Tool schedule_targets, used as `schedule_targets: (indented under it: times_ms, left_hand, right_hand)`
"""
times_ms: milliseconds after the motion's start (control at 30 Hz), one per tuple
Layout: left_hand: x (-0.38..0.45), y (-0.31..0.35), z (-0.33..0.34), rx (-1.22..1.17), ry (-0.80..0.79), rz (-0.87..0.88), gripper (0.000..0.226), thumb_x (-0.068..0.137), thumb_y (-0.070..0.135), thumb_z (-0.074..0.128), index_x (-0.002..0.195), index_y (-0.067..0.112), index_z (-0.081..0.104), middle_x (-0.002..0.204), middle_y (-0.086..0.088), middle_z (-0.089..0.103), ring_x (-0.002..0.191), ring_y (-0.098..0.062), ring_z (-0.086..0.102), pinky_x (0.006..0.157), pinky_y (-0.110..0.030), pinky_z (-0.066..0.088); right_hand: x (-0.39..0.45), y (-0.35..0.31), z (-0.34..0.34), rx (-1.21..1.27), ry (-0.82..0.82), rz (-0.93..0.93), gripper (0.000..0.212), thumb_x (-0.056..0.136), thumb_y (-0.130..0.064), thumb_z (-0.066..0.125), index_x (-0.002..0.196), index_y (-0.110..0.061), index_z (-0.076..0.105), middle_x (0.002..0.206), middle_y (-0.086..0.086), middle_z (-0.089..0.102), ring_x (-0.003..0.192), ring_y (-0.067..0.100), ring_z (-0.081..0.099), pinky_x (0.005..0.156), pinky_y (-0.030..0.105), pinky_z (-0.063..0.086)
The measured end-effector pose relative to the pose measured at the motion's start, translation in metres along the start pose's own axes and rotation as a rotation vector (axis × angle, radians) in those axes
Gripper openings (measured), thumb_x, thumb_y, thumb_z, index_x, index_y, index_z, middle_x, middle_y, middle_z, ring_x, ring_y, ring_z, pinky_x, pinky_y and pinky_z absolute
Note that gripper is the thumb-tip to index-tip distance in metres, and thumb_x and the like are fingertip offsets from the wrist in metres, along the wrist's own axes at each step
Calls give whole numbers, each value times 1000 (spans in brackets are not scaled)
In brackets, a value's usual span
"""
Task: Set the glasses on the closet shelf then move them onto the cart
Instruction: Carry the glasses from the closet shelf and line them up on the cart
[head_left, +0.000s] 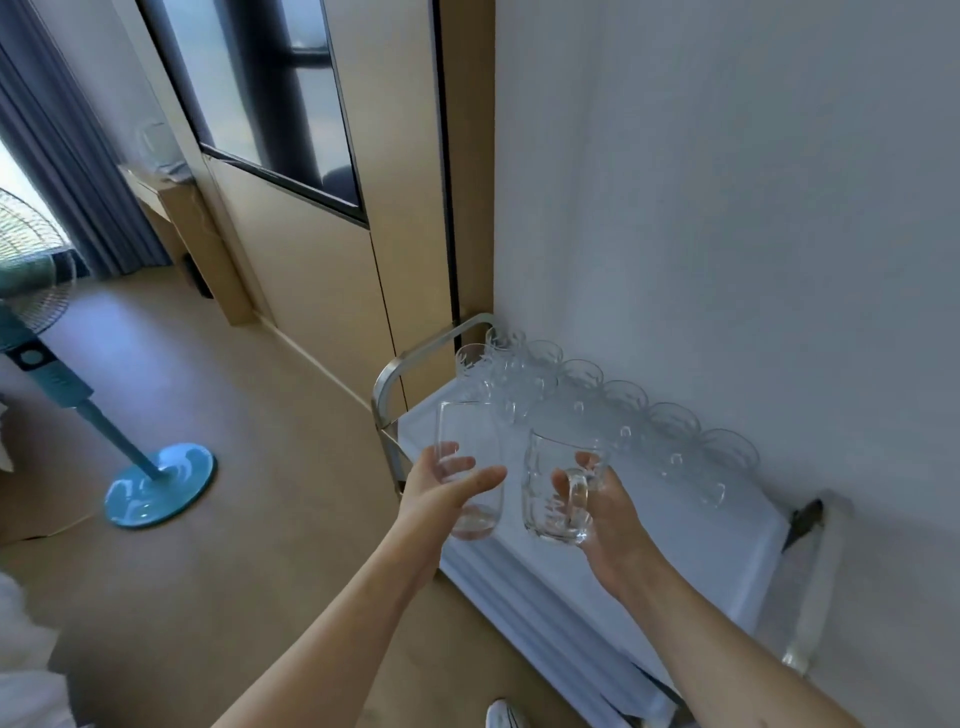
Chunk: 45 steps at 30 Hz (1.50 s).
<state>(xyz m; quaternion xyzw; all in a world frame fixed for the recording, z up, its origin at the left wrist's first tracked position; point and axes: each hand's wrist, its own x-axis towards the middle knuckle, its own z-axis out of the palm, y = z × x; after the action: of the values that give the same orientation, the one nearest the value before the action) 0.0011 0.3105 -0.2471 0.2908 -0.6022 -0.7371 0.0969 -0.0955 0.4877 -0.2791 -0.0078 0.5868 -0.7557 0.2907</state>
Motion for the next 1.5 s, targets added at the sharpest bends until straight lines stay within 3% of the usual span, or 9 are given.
schedule_targets:
  times_ms: [200,300,467,667,767,1000,1200,1333,1500]
  left_hand:
    - [69,1,9,57,2,-38,83,62,30,95,132,25,50,128,-1,61,104,-21,70,83,-51,61]
    - [103,-4,11,125,16,-31,76,68,25,94,131,27,52,127,4,62,121,-16,55,101,-45,51]
    - [149,-16,20,164,14,-58,79,65,28,96,131,28,51,127,7,61,121,-15,53,92,-33,48]
    - [186,-35,27,232,43,-96,77,67,24,94,132,29,52,126,8,55,116,-9,55,82,-25,48]
    - [200,-43,27,254,56,-122,76,67,21,94,130,31,53,125,7,55,115,-7,55,84,-24,47]
    - [224,-57,27,289,71,-159,67,63,19,96,117,29,57,127,18,55,121,0,53,103,-37,50]
    - [235,-64,30,328,80,-164,66,61,18,97,113,35,59,123,17,57,119,1,51,105,-33,49]
    - [240,-64,32,362,95,-188,71,62,22,97,116,44,57,120,11,55,108,-3,57,86,-22,49]
    - [244,-63,33,385,90,-207,73,63,24,96,119,46,55,120,11,54,104,-6,59,76,-20,47]
  right_hand:
    - [69,1,-12,-134,91,2,90,39,-45,94,121,-31,60,125,3,63,112,24,67,104,47,51]
    - [107,9,-18,-194,99,5,109,41,-39,102,135,-32,48,128,-2,57,116,23,63,102,43,51]
    - [153,29,-28,-272,163,37,95,58,-26,99,133,-31,41,124,-10,55,114,11,58,91,27,49]
    - [195,49,-37,-416,242,58,112,34,-59,97,134,-41,48,123,-6,58,117,17,59,99,40,53]
    - [208,55,-41,-502,247,34,88,57,-34,98,128,-42,47,113,-23,54,113,13,55,90,27,47]
    - [234,71,-48,-533,279,20,93,64,-13,95,128,-56,41,106,-43,51,97,-13,57,73,3,44]
    - [251,86,-52,-386,337,66,86,55,-14,98,120,-44,49,109,-26,67,100,2,68,81,26,56]
    - [262,93,-54,-327,333,27,86,59,8,91,122,-34,50,115,-17,67,105,4,68,73,18,56]
    - [270,94,-47,-488,382,-89,101,48,-26,101,139,-32,56,126,-10,54,116,7,56,101,29,49]
